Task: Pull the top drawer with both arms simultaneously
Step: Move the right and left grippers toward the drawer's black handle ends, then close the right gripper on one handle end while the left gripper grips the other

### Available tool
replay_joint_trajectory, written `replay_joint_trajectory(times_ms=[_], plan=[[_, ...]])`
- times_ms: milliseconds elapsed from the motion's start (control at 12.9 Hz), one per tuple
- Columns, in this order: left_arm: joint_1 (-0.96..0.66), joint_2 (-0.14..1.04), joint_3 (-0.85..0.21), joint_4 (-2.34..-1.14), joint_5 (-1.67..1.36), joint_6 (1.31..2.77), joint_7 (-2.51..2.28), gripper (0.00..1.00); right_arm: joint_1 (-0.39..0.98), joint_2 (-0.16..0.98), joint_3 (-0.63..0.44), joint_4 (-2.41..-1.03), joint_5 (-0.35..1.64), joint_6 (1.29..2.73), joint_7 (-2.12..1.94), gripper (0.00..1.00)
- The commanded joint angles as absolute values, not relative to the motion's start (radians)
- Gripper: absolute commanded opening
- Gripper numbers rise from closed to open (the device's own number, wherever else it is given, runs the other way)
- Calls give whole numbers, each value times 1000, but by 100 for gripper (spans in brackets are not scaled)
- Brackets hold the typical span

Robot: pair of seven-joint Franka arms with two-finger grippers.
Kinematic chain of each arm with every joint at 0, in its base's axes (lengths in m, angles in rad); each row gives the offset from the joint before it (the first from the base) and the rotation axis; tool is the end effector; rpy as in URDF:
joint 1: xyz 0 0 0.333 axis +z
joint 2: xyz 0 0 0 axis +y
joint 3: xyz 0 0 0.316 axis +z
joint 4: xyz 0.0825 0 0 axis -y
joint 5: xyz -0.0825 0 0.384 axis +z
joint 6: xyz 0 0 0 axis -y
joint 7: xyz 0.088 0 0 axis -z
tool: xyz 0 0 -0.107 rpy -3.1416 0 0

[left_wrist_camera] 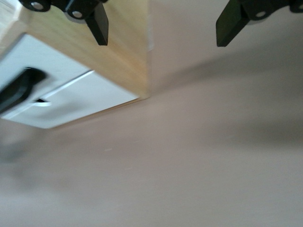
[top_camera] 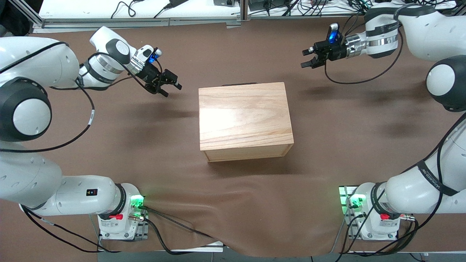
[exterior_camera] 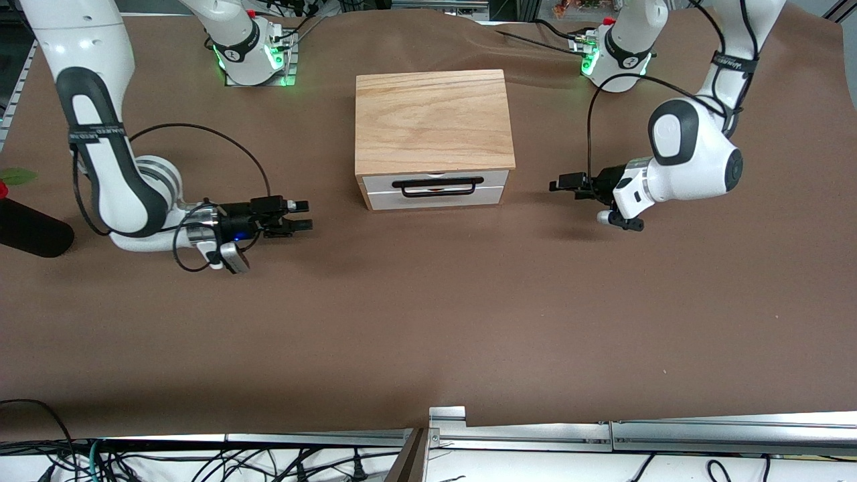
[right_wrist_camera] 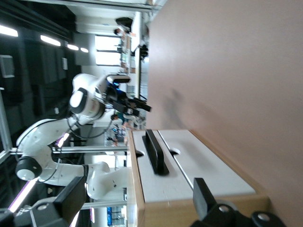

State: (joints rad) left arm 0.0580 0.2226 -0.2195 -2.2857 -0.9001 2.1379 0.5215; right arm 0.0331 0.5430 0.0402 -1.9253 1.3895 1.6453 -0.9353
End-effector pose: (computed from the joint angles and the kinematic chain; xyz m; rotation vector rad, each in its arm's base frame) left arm 0.4889 -0.1154 0.2446 2.3786 -0.0410 -0.2729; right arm 0.5753 0.1398 0.2283 -1.7134 -0.1733 0.0918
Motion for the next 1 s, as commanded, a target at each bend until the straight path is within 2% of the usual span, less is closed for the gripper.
replay_joint_trajectory(times_ms=[0, 232, 541, 695, 850, 927], plan=[[71, 305, -233, -2273, -1137, 2141, 839, 100, 86, 598, 44, -1934, 1524, 1658, -1035, 100], [69, 351, -267, -2269, -1368, 2097, 1066, 100, 162, 638, 44, -1936, 1634, 1696, -1078, 100], [64, 382, -371, -2264, -1687, 2077, 1257, 100, 256, 652, 44, -1934, 1736, 1755, -1086, 100], [55, 397, -374, -2255, -1744, 2072, 1322, 100, 293, 652, 44, -1931, 1770, 1778, -1088, 100], [51, 420, -374, -2244, -1746, 2022, 1331, 96, 308, 663, 44, -1930, 1781, 1778, -1098, 100], [45, 435, -374, -2238, -1747, 2011, 1342, 88, 317, 667, 44, -1930, 1779, 1772, -1107, 100]])
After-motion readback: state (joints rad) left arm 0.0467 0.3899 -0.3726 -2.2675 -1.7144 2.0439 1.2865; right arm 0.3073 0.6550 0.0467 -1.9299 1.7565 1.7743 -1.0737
